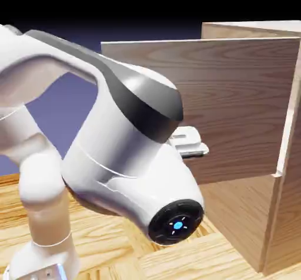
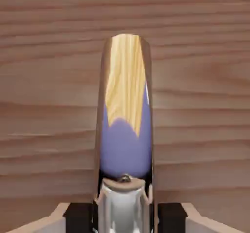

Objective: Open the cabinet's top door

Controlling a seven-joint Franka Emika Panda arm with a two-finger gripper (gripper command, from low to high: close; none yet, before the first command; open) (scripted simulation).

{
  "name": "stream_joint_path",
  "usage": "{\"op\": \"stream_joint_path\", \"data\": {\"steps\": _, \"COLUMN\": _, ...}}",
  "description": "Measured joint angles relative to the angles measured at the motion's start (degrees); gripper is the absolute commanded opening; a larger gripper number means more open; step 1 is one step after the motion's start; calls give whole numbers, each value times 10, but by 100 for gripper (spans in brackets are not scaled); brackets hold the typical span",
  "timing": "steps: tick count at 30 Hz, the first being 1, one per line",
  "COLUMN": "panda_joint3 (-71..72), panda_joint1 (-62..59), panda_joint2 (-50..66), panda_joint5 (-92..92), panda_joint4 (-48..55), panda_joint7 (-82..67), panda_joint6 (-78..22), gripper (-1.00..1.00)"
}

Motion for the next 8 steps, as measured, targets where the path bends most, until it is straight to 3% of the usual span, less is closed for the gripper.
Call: {"op": "stream_joint_path", "data": {"steps": 8, "panda_joint3": -166, "panda_joint1": 143, "panda_joint2": 85, "panda_joint5": -5, "panda_joint4": 61, "panda_joint7": -69, "panda_joint6": -75, "gripper": -100}}
